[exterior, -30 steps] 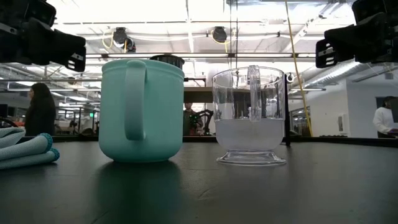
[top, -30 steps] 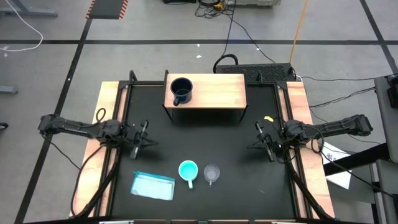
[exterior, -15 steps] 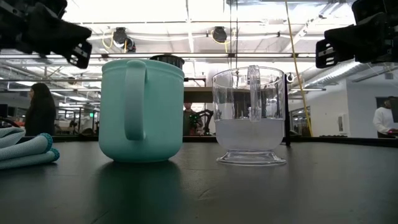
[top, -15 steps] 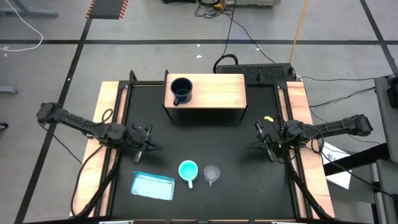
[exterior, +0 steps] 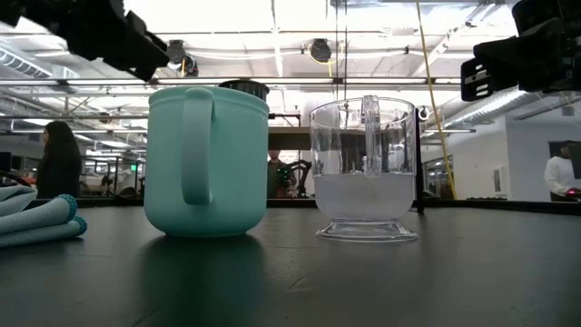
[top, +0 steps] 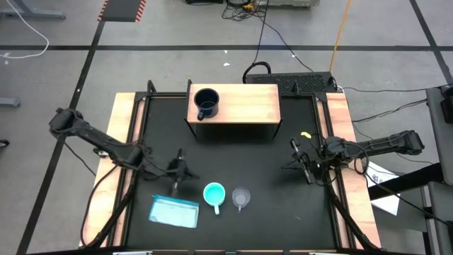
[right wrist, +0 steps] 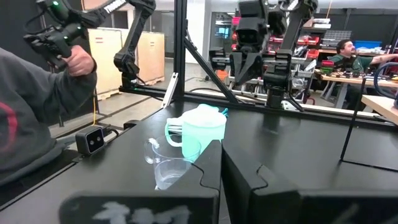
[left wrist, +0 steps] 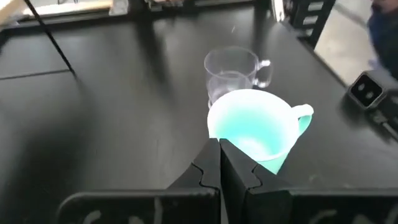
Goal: Stack small to large cups/mugs on shelf
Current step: Put the light blue mug on the shelf
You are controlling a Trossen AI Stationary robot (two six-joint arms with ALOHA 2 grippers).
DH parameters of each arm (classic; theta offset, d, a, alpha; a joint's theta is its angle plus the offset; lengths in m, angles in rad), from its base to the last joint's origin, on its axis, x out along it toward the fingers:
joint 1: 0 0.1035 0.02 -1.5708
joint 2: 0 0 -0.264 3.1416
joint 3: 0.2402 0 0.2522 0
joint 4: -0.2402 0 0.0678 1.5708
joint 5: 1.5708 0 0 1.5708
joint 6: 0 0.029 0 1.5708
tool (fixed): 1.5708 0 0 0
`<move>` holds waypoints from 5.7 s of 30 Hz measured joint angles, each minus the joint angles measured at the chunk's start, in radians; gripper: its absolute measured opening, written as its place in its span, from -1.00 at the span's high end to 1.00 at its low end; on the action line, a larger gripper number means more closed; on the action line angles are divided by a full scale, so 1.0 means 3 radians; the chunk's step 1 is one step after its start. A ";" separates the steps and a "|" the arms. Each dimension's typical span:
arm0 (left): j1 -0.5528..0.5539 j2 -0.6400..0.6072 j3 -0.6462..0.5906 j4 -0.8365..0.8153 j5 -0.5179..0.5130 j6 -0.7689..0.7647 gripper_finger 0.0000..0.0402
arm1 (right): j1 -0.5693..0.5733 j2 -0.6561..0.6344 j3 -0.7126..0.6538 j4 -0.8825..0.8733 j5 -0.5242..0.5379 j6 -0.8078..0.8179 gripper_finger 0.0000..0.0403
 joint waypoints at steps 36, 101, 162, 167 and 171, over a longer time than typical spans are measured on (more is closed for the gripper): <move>0.0257 0.1309 0.1890 -0.1479 0.0486 0.0027 1.00 | 0.0000 -0.0001 0.0001 -0.0001 -0.0001 0.0001 1.00; 0.0518 0.1850 0.1971 -0.1902 0.0743 -0.0272 -0.20 | 0.0000 0.0001 0.0000 0.0024 -0.0001 0.0103 1.00; 0.0592 0.1660 0.1972 -0.1774 0.0809 0.0315 0.98 | 0.0001 0.0001 0.0001 0.0073 -0.0001 0.0177 1.00; 0.0672 0.1305 0.1972 -0.1816 0.0564 0.0298 0.98 | 0.0001 0.0003 -0.0001 0.0072 -0.0001 0.0178 1.00; 0.0754 0.0982 0.1791 -0.1752 0.0484 0.0402 0.98 | 0.0001 0.0002 0.0000 0.0072 -0.0001 0.0178 1.00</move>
